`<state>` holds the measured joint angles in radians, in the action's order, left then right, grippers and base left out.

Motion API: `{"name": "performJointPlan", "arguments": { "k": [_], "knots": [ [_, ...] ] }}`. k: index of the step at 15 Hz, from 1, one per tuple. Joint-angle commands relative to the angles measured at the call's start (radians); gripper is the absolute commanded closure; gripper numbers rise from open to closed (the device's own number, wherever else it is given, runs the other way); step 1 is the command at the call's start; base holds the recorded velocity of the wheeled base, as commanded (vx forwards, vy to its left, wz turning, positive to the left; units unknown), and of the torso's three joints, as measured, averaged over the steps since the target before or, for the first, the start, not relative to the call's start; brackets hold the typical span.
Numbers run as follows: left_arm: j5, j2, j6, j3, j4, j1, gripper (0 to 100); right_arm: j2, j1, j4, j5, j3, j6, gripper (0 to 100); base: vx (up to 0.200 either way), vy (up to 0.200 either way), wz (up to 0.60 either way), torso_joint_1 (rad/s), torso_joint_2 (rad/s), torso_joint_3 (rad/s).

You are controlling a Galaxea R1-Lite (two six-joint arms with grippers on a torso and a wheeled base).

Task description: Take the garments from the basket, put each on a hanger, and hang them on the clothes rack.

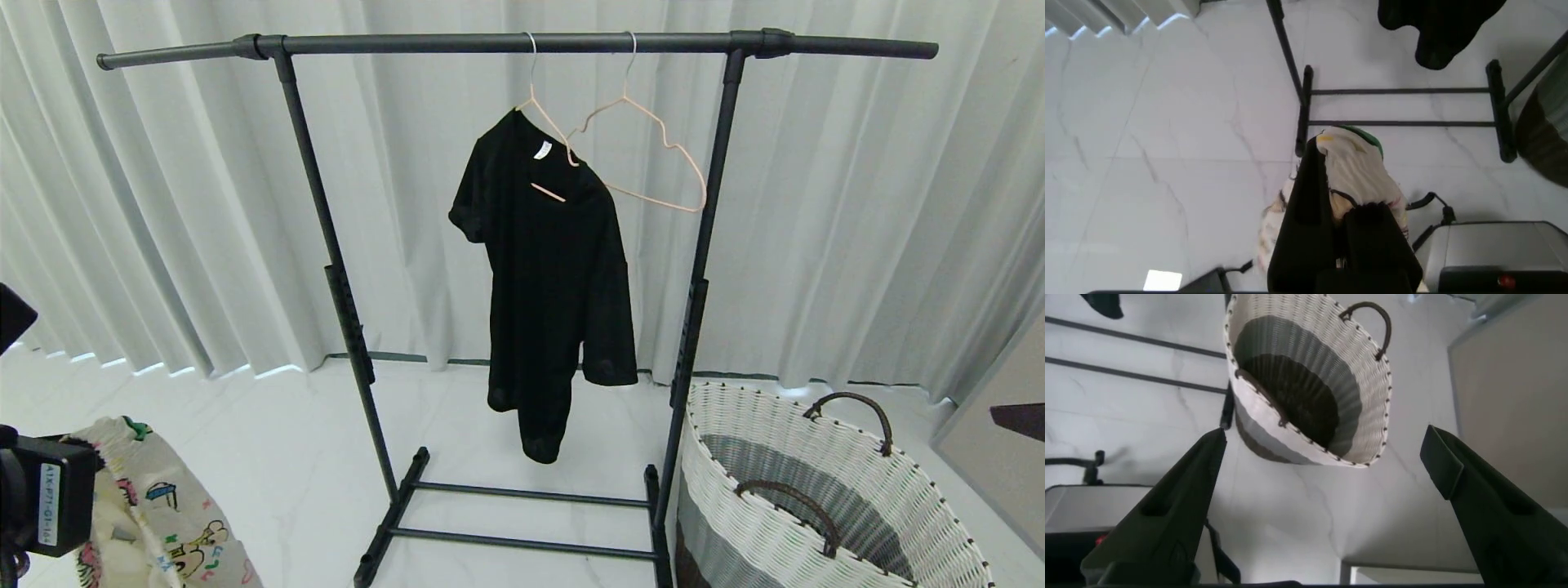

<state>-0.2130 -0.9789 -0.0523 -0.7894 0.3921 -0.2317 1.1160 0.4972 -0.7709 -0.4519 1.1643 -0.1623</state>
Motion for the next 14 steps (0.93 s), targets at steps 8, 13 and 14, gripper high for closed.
{"name": "performJointPlan", "arguments": {
  "k": [8, 13, 14],
  "knots": [
    [-0.006, 0.016, -0.001, 0.013, -0.007, 0.005, 100, 0.001, 0.001, 0.019, 0.042, 0.002, 0.0, 0, 0.0, 0.0, 0.0, 0.121, -0.33, -0.204],
    [-0.006, 0.016, -0.004, 0.013, -0.007, 0.005, 100, 0.018, 0.0, 0.137, 0.047, 0.002, 0.0, 0, 0.0, 0.0, 0.0, 0.199, -0.47, -0.279],
    [-0.006, 0.016, -0.007, 0.013, -0.007, 0.005, 100, 0.021, 0.001, 0.142, 0.047, 0.002, 0.0, 0, 0.0, 0.0, 0.0, 0.212, -0.48, -0.271]
  ]
}}
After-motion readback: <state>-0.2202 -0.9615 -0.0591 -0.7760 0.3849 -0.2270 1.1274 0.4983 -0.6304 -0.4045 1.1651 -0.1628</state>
